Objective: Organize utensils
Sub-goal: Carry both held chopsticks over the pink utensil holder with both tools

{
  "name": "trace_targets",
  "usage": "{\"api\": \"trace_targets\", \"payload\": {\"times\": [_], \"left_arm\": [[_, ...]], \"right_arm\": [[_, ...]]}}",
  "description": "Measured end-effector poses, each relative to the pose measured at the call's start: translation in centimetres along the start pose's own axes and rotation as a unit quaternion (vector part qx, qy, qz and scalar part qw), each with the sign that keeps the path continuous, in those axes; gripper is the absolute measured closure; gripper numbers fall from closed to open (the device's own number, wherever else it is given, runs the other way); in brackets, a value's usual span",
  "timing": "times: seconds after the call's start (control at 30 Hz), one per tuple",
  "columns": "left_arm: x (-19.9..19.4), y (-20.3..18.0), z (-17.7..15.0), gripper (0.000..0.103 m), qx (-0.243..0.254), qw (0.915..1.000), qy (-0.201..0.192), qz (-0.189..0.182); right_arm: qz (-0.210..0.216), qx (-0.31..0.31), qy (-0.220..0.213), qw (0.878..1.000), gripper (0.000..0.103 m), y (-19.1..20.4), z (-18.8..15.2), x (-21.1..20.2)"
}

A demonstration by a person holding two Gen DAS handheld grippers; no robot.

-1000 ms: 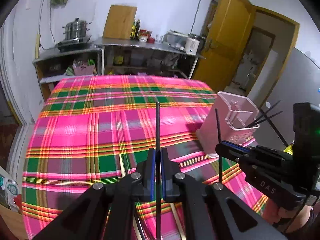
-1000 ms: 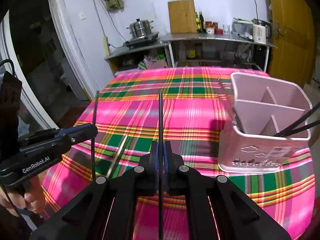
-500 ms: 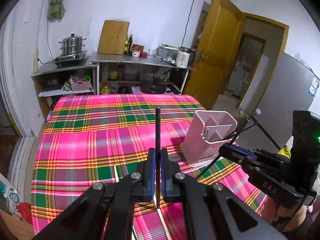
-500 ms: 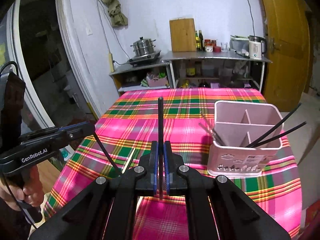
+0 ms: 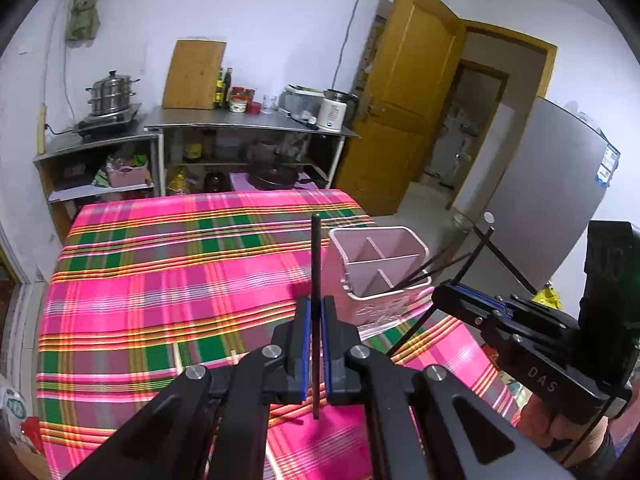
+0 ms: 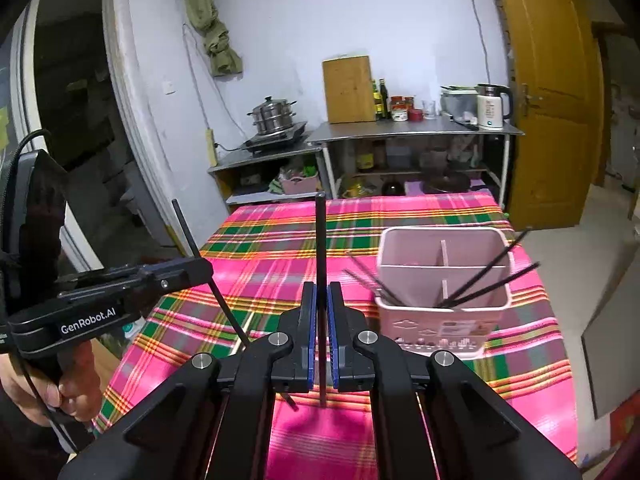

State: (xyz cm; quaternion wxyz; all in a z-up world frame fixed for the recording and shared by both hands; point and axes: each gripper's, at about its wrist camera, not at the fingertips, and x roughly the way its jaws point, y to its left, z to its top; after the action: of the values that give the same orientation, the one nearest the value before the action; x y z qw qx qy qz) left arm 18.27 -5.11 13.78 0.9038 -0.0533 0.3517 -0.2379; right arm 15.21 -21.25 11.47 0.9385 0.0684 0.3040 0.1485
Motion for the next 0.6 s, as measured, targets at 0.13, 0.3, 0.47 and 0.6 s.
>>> {"api": "trace_targets", "payload": {"times": [0.13,0.3,0.47,0.6], "left_arm": [[0.9,-1.4,1.1,0.099,-0.001,0.9999,0.002,-0.017],[1.3,-3.0,3.5,0.099,0.000,0.9994,-0.011,-0.032],[1.3,-4.4,6.1,0.099,0.005,0.9988,-0.031,-0.038],[1.3,-5.4,8.3,0.099,0.009,0.9976,-0.051,-0.046]], "right_arm": [[-0.012,0.010,-0.008,1.000,0.098,-1.5,0.7,-0.9],[-0.024,0.026,-0.036,0.999,0.098,-3.6,2.7,-2.8],[-0.038,0.028,-0.067,0.997,0.098,-4.7,5.1,-4.1],[-0.044,0.032,-0.088,0.995,0.098,-5.5,6.8,-4.6]]}}
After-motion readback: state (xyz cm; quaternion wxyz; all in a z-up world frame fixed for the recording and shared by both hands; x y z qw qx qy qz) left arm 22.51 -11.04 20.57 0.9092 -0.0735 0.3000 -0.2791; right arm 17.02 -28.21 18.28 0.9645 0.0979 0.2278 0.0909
